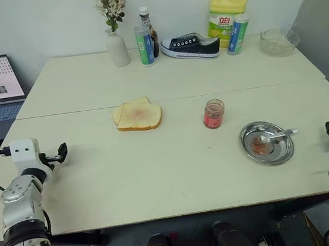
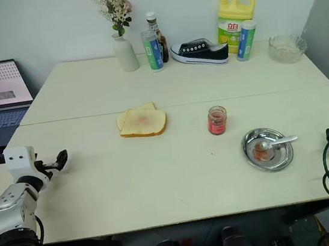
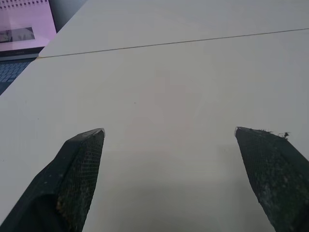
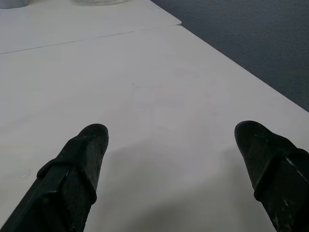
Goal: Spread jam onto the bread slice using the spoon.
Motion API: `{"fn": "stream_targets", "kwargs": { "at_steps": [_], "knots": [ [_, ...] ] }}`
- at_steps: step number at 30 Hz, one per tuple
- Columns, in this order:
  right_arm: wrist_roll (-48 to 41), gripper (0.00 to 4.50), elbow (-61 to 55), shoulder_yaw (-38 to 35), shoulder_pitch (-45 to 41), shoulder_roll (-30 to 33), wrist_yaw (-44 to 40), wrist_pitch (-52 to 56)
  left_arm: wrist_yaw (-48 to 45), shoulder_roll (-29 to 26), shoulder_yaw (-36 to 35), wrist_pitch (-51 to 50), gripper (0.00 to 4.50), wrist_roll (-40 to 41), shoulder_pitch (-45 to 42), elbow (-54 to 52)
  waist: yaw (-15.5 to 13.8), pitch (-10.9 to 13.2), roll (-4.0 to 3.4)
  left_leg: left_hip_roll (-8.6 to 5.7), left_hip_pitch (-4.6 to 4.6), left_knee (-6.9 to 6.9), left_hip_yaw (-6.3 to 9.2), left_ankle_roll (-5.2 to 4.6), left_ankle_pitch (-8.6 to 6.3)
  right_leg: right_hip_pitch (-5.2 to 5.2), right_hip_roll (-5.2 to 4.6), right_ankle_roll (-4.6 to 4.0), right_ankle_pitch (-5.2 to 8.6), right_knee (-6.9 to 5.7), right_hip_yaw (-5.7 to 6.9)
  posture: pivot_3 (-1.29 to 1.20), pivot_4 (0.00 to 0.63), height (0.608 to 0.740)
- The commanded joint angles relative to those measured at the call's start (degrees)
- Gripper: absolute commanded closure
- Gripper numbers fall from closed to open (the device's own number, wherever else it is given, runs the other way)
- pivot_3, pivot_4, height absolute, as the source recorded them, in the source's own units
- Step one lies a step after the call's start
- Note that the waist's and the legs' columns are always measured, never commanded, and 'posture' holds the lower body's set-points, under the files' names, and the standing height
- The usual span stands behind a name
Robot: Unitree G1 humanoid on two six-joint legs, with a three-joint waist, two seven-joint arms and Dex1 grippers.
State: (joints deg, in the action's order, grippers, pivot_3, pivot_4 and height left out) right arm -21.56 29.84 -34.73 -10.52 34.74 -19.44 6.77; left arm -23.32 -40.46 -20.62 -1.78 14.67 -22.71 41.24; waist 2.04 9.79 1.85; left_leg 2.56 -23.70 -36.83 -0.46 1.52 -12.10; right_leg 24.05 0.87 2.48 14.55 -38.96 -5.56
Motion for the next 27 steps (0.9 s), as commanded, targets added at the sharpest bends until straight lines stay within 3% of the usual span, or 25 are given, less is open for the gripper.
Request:
{"fn": "stream_targets", "kwargs": {
  "at_steps": [1, 16, 23, 27],
  "knots": [
    [-1.4, 0.02, -2.0, -1.8, 0.1, 0.1, 0.9, -0.5, 0.3, -0.9, 0.1, -1.1, 0.00, -0.9, -0.1, -4.0, 0.0, 0.0, 0.00, 0.00, 0.00, 0.00, 0.00, 0.00, 0.00, 0.00, 0.00, 0.00, 0.00, 0.00, 0.01, 0.00, 0.150, 0.740],
    [-3.0, 0.02, -6.2, -4.1, 2.7, 2.8, 0.9, 1.2, -3.5, -0.4, 0.0, -3.5, 0.00, 0.1, -1.7, -5.4, 0.2, 0.0, 0.00, 0.00, 0.01, 0.00, 0.00, 0.00, 0.00, 0.00, 0.00, 0.00, 0.01, 0.00, 0.00, 0.00, 0.150, 0.740],
    [-5.4, 0.02, -22.5, 0.2, 0.7, 6.2, -3.7, 9.2, -10.8, -0.3, 2.5, -9.7, 0.00, 2.9, -3.8, -12.9, 0.4, 0.0, -0.01, 0.00, -0.01, -0.01, 0.00, 0.00, 0.00, 0.01, 0.00, 0.01, 0.01, -0.01, -0.01, 0.00, 0.150, 0.740],
    [-13.3, 0.02, -36.3, 5.7, -0.2, 8.8, -9.4, 21.2, -15.5, 0.4, 5.4, -16.6, 0.00, 5.0, -7.2, -16.9, 0.3, 0.0, 0.00, 0.01, -0.02, 0.00, 0.05, 0.00, 0.00, 0.01, 0.03, 0.01, 0.01, -0.01, 0.03, 0.00, 0.150, 0.740]
  ]
}}
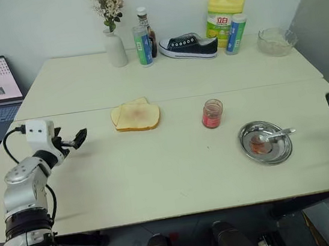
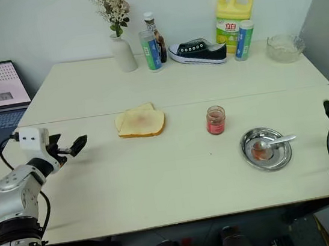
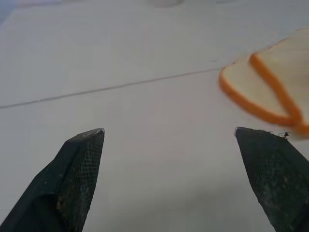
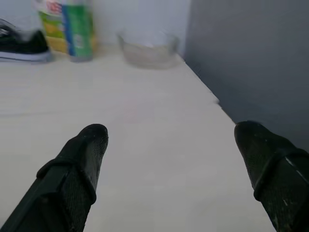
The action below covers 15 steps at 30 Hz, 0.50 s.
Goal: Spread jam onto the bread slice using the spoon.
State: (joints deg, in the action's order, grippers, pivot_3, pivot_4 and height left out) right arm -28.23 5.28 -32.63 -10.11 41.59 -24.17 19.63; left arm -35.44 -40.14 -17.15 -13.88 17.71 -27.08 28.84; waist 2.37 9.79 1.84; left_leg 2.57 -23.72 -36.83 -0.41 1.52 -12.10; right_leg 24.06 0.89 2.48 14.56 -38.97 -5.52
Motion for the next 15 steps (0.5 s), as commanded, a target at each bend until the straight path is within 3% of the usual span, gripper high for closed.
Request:
{"fn": "stream_targets", "kwargs": {
  "at_steps": [1, 8, 15],
  "knots": [
    [-10.2, 0.02, -16.3, 5.9, -0.6, 2.6, -6.4, 12.6, -4.4, 0.4, 3.3, -5.6, 0.00, 1.7, -4.1, -5.1, 0.0, 0.0, 0.01, 0.02, -0.01, 0.00, 0.06, 0.00, 0.00, -0.01, 0.03, 0.00, 0.00, 0.01, 0.04, 0.00, 0.150, 0.740],
    [-23.3, 0.02, -33.8, 19.8, -2.6, 0.2, -9.3, 27.0, -4.8, 6.8, 11.0, -7.1, 0.00, -3.3, -13.5, 2.0, -0.5, 0.0, 0.05, -0.02, -0.11, -0.12, 0.18, 0.00, 0.00, -0.03, 0.03, 0.00, 0.00, 0.03, 0.14, 0.00, 0.150, 0.740],
    [-22.0, 0.02, -38.0, 30.8, -7.1, -8.3, -4.7, 29.2, -2.6, 11.9, 16.5, -1.3, 0.00, -10.7, -22.1, 19.9, -0.5, 0.0, 0.07, -0.02, -0.20, -0.10, 0.22, 0.00, 0.00, 0.06, 0.05, 0.00, 0.00, 0.05, 0.17, 0.00, 0.150, 0.740]
  ]
}}
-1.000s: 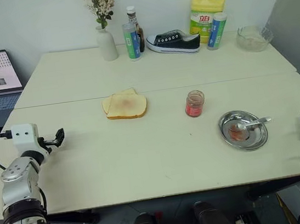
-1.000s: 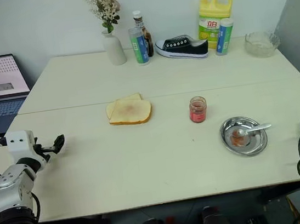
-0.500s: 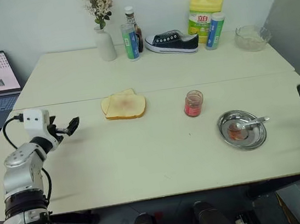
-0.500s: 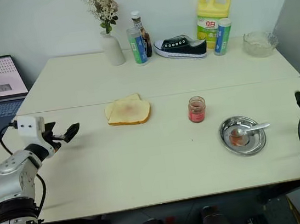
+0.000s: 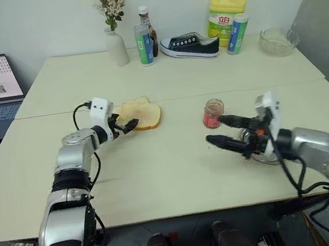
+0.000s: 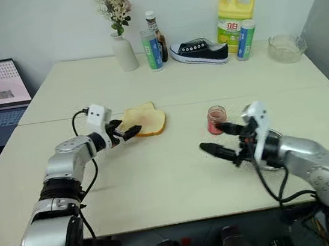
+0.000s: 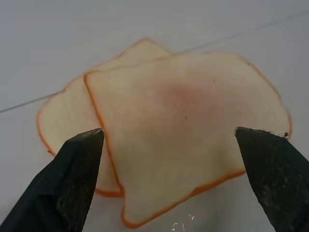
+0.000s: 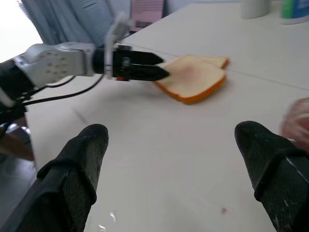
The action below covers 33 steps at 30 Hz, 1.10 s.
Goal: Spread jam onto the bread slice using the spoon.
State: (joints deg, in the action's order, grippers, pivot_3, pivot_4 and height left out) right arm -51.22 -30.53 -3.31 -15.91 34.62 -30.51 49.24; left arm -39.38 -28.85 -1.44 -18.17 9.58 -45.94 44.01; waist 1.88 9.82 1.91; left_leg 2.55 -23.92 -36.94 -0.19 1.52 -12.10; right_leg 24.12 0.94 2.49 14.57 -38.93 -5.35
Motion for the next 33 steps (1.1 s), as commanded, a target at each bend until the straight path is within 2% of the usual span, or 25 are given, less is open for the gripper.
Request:
{"fn": "stream_targets", "kwargs": {
  "at_steps": [1, 4, 8, 9, 11, 23, 25, 29, 33],
  "knots": [
    [1.6, 0.02, -2.4, 2.3, -1.5, -1.9, 2.0, -0.5, 2.1, 1.3, 1.1, 3.8, 0.00, -3.4, -4.2, 6.9, 0.0, 0.0, 0.00, 0.00, -0.01, 0.00, 0.01, 0.00, 0.00, 0.00, 0.00, 0.00, 0.00, 0.00, 0.01, 0.00, 0.150, 0.740],
    [2.2, 0.02, -3.3, 4.0, -2.1, -4.0, 4.1, -0.1, 5.5, 2.8, 1.6, 6.6, 0.00, -5.8, -6.8, 12.6, -0.2, 0.0, 0.01, -0.01, 0.00, -0.02, 0.02, 0.00, 0.00, -0.03, -0.02, 0.00, 0.00, 0.00, 0.03, 0.00, 0.150, 0.740],
    [2.5, 0.02, -4.7, 4.8, -1.6, -5.0, 5.2, 0.3, 5.4, 3.5, 0.8, 8.2, 0.00, -6.5, -8.2, 16.0, -0.2, 0.0, 0.01, -0.03, 0.02, -0.04, 0.04, 0.00, 0.00, -0.06, -0.03, 0.01, -0.01, -0.04, 0.04, 0.00, 0.150, 0.740],
    [2.6, 0.00, -4.8, 4.7, -1.6, -5.1, 5.4, 0.3, 5.3, 3.7, 0.8, 8.5, 0.18, -6.6, -8.3, 16.5, -0.2, 0.0, 0.01, -0.02, 0.02, -0.04, 0.04, 0.00, 0.00, -0.06, -0.03, 0.01, -0.01, -0.04, 0.05, 0.00, 0.150, 0.740],
    [2.7, 0.00, -4.6, 4.3, -1.8, -5.3, 5.8, 0.3, 4.2, 3.9, 0.7, 8.7, 0.60, -6.4, -8.3, 16.8, -0.2, 0.0, 0.01, -0.02, 0.03, -0.04, 0.05, 0.00, 0.00, -0.07, -0.03, 0.00, -0.01, -0.04, 0.06, 0.00, 0.150, 0.740],
    [3.6, 0.00, -3.0, 3.3, -2.2, -5.4, 5.4, -0.7, 3.3, 3.6, 0.2, 10.3, 4.01, -6.5, -9.1, 16.0, -0.1, 0.0, 0.01, -0.02, 0.03, -0.03, 0.05, 0.00, 0.00, -0.06, -0.02, 0.00, 0.00, -0.03, 0.06, 0.00, 0.150, 0.740],
    [3.8, 0.00, -2.7, 3.2, -2.2, -5.5, 5.3, -0.9, 3.1, 3.4, 0.3, 10.3, 4.42, -6.6, -9.2, 15.5, -0.1, 0.0, 0.01, -0.01, 0.03, -0.03, 0.05, 0.00, 0.00, -0.06, -0.02, 0.00, 0.00, -0.03, 0.06, 0.00, 0.150, 0.740],
    [3.7, 0.00, -2.5, 2.6, -1.9, -5.4, 5.1, -1.2, 2.3, 3.3, 0.9, 11.3, 4.49, -7.0, -9.1, 13.5, -0.1, 0.0, 0.01, -0.01, 0.02, -0.03, 0.05, 0.00, 0.00, -0.05, -0.02, 0.00, 0.00, -0.03, 0.06, 0.00, 0.150, 0.740],
    [1.6, 0.00, -4.3, -0.1, -0.9, -4.0, 5.3, 0.2, -4.3, 1.9, 0.3, 8.8, 4.49, -4.2, -7.0, 3.6, -0.1, 0.0, 0.07, -0.01, -0.03, -0.02, 0.06, 0.00, 0.00, -0.03, -0.02, 0.00, 0.00, -0.02, 0.07, 0.00, 0.150, 0.740]
  ]
}}
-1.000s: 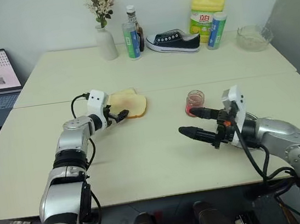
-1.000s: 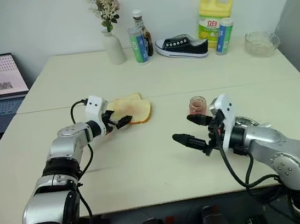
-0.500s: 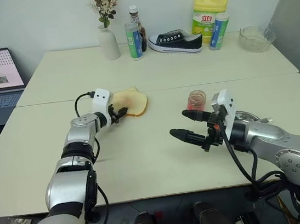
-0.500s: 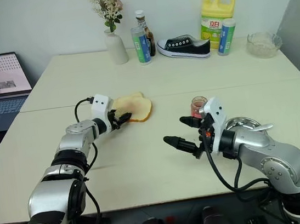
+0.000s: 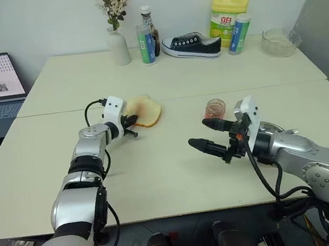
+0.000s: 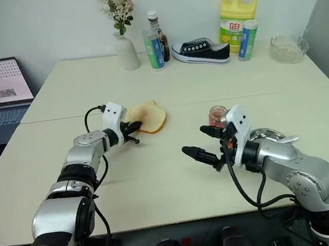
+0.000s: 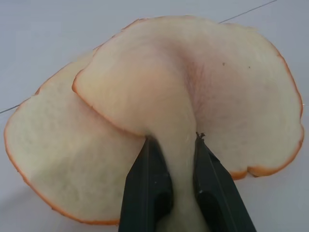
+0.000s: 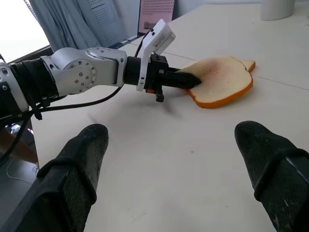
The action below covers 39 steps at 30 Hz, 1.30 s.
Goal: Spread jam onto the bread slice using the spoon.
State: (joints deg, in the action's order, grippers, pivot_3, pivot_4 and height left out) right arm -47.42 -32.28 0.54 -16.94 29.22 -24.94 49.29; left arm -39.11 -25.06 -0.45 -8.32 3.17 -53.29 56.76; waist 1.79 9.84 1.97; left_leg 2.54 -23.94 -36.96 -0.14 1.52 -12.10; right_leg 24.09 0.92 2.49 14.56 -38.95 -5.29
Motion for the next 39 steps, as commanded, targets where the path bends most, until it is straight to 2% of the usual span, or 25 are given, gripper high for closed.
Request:
{"fn": "stream_targets", "kwargs": {
  "at_steps": [1, 5, 8, 11, 14, 18, 22, 25, 27, 29, 32, 39],
  "knots": [
    [-4.4, 0.00, -3.7, -6.1, 0.9, 2.7, -0.5, 1.3, -8.0, -3.1, -1.1, -3.9, 4.49, 4.1, 1.5, -14.4, 0.0, 0.0, 0.02, 0.00, -0.02, 0.01, -0.01, 0.00, 0.00, 0.02, 0.00, 0.00, 0.00, 0.02, -0.01, 0.00, 0.150, 0.740],
    [-17.2, 0.00, -7.2, -17.1, 5.8, 11.4, -2.2, 6.7, -24.0, -10.9, -0.5, -18.2, 4.49, 13.8, 8.3, -38.2, 0.2, 0.1, 0.08, 0.06, -0.15, 0.11, -0.02, 0.00, 0.00, 0.11, -0.02, -0.06, -0.01, 0.11, -0.01, 0.00, 0.150, 0.740],
    [-25.4, 0.00, -9.0, -24.0, 12.4, 18.3, -4.2, 9.6, -34.0, -18.7, 2.3, -26.5, 4.49, 19.6, 14.9, -53.2, 0.3, 0.1, 0.08, 0.08, -0.06, 0.23, -0.02, 0.01, -0.01, 0.09, -0.04, -0.24, -0.01, 0.10, 0.00, 0.00, 0.150, 0.740],
    [-29.4, 0.00, -10.3, -28.5, 19.3, 21.9, -4.8, 10.3, -38.7, -23.4, 5.6, -29.3, 4.49, 21.6, 20.0, -62.8, 0.2, 0.1, 0.07, 0.09, 0.16, 0.30, 0.02, 0.00, -0.01, -0.04, -0.04, -0.18, 0.18, 0.07, 0.03, 0.00, 0.150, 0.740],
    [-31.1, 0.00, -11.6, -30.3, 23.8, 22.9, -3.8, 9.5, -38.4, -22.8, 8.6, -29.6, 4.49, 21.5, 22.2, -67.3, 0.1, 0.1, 0.10, 0.09, 0.17, 0.24, 0.05, 0.00, -0.01, -0.06, -0.03, -0.27, 0.24, 0.04, 0.05, 0.00, 0.150, 0.740],
    [-31.6, 0.00, -12.7, -30.0, 25.4, 22.5, -0.3, 7.6, -32.7, -16.7, 14.4, -22.9, 4.49, 14.3, 22.3, -62.8, -0.1, 0.1, 0.11, 0.00, 0.15, -0.02, 0.06, 0.00, 0.00, -0.16, -0.04, -0.54, 0.37, 0.04, -0.02, 0.00, 0.150, 0.740],
    [-32.7, 0.00, -12.9, -30.9, 25.8, 23.4, 1.8, 6.5, -32.3, -16.5, 15.7, -17.9, 4.49, 10.3, 21.5, -56.5, 0.3, 0.1, 0.17, -0.02, 0.13, -0.01, -0.03, 0.00, 0.00, -0.11, -0.03, -0.53, 0.36, 0.05, -0.18, 0.00, 0.150, 0.740],
    [-33.2, 0.00, -12.6, -30.7, 25.4, 24.0, 2.7, 5.9, -27.4, -14.3, 14.3, -13.2, 4.49, 6.8, 17.6, -47.6, 0.1, 0.1, 0.18, 0.02, 0.09, 0.09, 0.02, 0.00, -0.01, -0.04, 0.01, -0.25, 0.20, 0.04, -0.10, 0.00, 0.150, 0.740],
    [-33.4, 0.00, -12.4, -30.3, 25.1, 24.4, 3.1, 5.4, -26.1, -13.4, 11.8, -13.1, 4.49, 7.3, 13.8, -42.7, 0.0, 0.2, 0.22, 0.02, 0.07, 0.06, 0.08, 0.00, 0.00, -0.04, 0.03, -0.24, 0.20, 0.03, -0.02, 0.00, 0.150, 0.740],
    [-33.5, 0.00, -12.2, -29.9, 24.8, 24.7, 3.4, 5.0, -27.1, -14.2, 9.3, -13.9, 4.49, 9.0, 10.0, -39.1, 0.0, 0.2, 0.26, 0.01, 0.03, 0.04, 0.08, 0.00, 0.00, -0.05, 0.02, -0.23, 0.19, 0.03, -0.02, 0.00, 0.150, 0.740],
    [-33.1, 0.00, -11.4, -28.4, 23.3, 24.6, 3.5, 4.2, -25.4, -16.5, 8.9, -8.0, 4.49, 5.0, 4.5, -29.3, 0.1, 0.2, 0.30, 0.00, -0.02, 0.04, 0.06, 0.00, -0.01, -0.02, 0.02, -0.21, 0.18, 0.07, -0.04, 0.00, 0.150, 0.740],
    [-31.3, 0.00, -9.6, -24.8, 20.2, 24.1, 3.5, 3.1, -19.9, -14.0, 9.4, -1.4, 4.49, -0.6, 1.0, -19.1, 0.0, 0.2, 0.31, 0.01, -0.01, 0.10, 0.04, -0.01, -0.01, -0.02, 0.02, -0.19, 0.18, 0.08, -0.05, 0.00, 0.150, 0.740]
  ]
}}
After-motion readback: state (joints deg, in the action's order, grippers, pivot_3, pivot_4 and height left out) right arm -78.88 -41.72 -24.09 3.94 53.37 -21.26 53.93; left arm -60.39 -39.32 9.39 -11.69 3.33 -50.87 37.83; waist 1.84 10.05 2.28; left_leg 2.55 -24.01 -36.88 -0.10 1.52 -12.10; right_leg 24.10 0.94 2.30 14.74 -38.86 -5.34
